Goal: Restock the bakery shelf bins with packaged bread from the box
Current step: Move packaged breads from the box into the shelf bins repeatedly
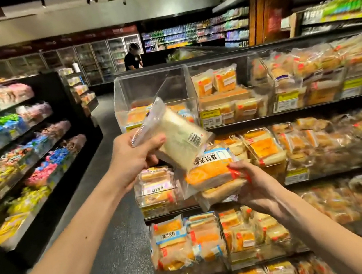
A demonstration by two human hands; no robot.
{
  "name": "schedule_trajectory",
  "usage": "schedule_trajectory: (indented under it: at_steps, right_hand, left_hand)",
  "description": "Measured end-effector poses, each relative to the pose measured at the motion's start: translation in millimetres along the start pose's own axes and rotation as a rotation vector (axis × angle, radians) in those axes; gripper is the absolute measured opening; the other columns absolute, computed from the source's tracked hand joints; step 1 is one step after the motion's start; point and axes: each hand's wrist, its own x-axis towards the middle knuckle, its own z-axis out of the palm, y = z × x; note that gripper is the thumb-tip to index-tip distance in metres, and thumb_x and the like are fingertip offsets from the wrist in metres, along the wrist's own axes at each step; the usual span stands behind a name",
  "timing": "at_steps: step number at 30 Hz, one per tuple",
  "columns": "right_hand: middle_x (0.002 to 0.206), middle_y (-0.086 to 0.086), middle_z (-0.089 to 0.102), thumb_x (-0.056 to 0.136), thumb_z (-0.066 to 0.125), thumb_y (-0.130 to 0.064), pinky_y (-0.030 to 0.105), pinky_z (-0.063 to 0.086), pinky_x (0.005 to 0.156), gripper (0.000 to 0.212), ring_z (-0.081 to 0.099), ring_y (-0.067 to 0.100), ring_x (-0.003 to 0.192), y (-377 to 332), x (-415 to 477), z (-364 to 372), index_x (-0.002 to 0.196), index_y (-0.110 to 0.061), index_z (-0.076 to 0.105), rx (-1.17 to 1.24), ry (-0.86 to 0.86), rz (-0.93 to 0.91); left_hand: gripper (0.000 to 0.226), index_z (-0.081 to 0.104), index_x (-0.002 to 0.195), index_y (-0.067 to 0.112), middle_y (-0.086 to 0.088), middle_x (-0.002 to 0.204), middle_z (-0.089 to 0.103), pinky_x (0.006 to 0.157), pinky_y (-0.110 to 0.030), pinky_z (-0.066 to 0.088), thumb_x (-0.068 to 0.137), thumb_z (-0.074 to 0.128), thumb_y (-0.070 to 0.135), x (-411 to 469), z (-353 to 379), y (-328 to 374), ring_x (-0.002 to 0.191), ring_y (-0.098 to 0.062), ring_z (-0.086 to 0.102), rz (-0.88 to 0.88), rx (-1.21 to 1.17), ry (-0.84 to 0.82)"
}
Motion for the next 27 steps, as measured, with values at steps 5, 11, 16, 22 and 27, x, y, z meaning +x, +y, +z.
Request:
schedule_trajectory:
  at_steps: [5,11,16,22,27]
  right_hand:
    - [0.070,0.009,0.069,0.067,0.076,-0.015,0.030,0.055,0.059,0.014,0.061,0.020,0.059,-10.0,42.3,26.8,0.076,-0.005,0.073,-0.061,0.004,-0.032]
    - [0.065,0.008,0.069,0.089,0.052,-0.017,0.026,0.054,0.053,0.024,0.060,0.016,0.050,-30.6,82.3,51.0,0.080,-0.008,0.072,-0.084,0.035,-0.155]
    - [0.076,0.011,0.068,0.073,0.061,-0.019,0.036,0.049,0.067,0.021,0.062,0.022,0.065,-50.9,107.4,60.7,0.091,-0.009,0.065,-0.111,0.052,-0.271]
    - [0.080,0.012,0.060,0.083,0.058,-0.016,0.031,0.054,0.051,0.007,0.060,0.021,0.062,-81.1,126.7,69.2,0.089,-0.012,0.059,-0.168,-0.016,-0.334]
    - [0.083,0.011,0.066,0.092,0.053,-0.015,0.044,0.051,0.089,0.014,0.063,0.024,0.080,-124.1,144.9,75.6,0.086,-0.010,0.065,-0.204,-0.056,-0.343]
  left_hand:
    - [0.047,0.074,0.098,0.027,0.009,0.088,0.077,0.062,-0.017,0.055,0.079,0.071,-0.016,37.2,-16.4,0.8,0.077,-0.005,0.072,0.386,0.213,-0.164]
    - [0.035,0.074,0.096,0.032,0.010,0.121,0.068,0.095,-0.014,0.045,0.067,0.079,0.012,98.3,-39.7,-26.2,0.115,0.002,0.060,0.475,0.353,-0.400]
    - [0.038,0.078,0.095,0.035,0.009,0.133,0.057,0.082,-0.012,0.048,0.057,0.071,0.035,143.5,-40.9,-39.6,0.112,0.008,0.058,0.310,0.265,-0.553]
    - [0.027,0.073,0.076,0.021,0.008,0.102,0.070,0.083,-0.025,0.052,0.054,0.085,0.033,165.3,-5.7,-45.3,0.092,0.002,0.066,0.143,0.117,-0.286]
    - [0.062,0.057,0.106,0.018,-0.011,0.098,0.076,0.056,-0.031,0.054,0.051,0.084,0.024,187.0,7.1,-22.5,0.071,-0.016,0.069,-0.150,0.019,-0.260]
